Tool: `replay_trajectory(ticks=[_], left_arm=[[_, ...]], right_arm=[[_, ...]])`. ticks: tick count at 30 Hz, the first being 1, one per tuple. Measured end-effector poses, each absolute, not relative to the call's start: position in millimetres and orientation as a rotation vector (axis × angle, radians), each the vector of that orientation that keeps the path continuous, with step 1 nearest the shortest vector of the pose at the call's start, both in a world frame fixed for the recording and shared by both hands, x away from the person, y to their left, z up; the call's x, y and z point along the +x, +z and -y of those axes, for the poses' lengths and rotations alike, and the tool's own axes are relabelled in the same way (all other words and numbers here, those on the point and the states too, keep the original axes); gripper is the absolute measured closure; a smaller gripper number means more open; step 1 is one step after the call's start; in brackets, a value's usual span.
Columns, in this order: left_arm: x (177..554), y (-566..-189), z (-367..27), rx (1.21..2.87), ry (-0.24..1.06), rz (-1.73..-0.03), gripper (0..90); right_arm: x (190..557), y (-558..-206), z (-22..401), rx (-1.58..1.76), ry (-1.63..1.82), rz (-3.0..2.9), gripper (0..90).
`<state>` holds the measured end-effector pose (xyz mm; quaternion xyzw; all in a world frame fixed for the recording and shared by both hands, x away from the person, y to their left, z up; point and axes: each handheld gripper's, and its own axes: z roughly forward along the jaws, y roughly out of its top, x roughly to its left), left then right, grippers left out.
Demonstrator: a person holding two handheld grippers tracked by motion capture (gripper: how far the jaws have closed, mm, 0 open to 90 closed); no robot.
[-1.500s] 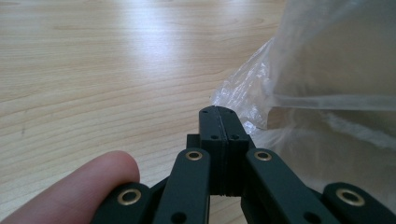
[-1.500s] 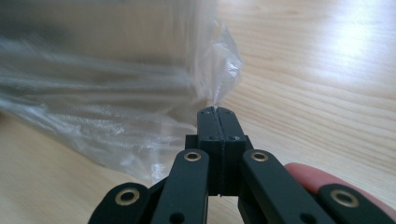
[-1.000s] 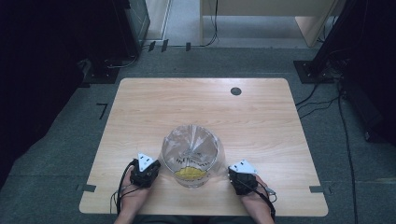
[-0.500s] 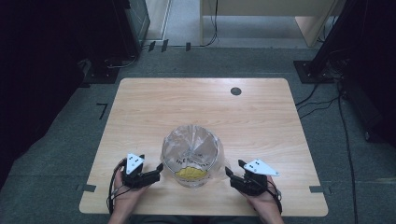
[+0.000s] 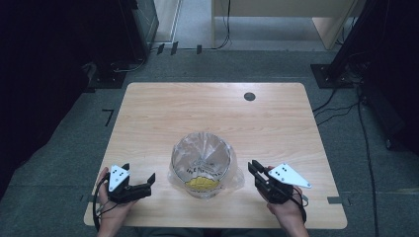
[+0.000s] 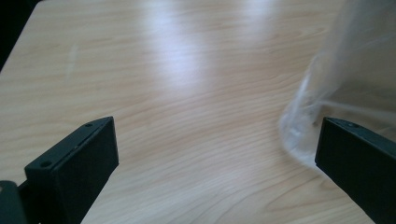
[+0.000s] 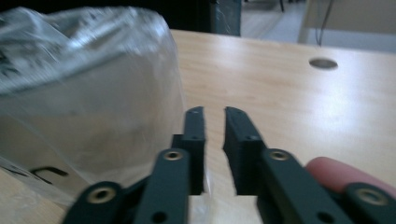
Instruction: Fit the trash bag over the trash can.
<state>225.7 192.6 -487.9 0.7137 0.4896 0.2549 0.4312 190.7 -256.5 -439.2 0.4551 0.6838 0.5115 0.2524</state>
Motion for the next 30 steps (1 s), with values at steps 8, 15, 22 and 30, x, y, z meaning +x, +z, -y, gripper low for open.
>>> replay_trajectory(ticks=[8,15,22,30], left_arm=[[239.1,-515.7,-223.7,1.940,0.636,-1.412,0.0],[246.9,-518.9,-222.3,1.963,0.609,-1.461,0.0],[247.1,-519.0,-220.8,1.955,0.613,-1.474,0.0],[247.7,-519.0,-220.4,1.954,0.612,-1.474,0.0]], right_arm=[[206.2,-399.5,258.1,1.071,1.491,-1.904,90.0],[223.0,-364.8,237.8,0.784,1.502,-2.082,90.0],[243.9,-343.1,218.2,0.390,1.601,-2.249,90.0],[267.4,-330.0,180.8,-0.103,1.410,-2.513,90.0]])
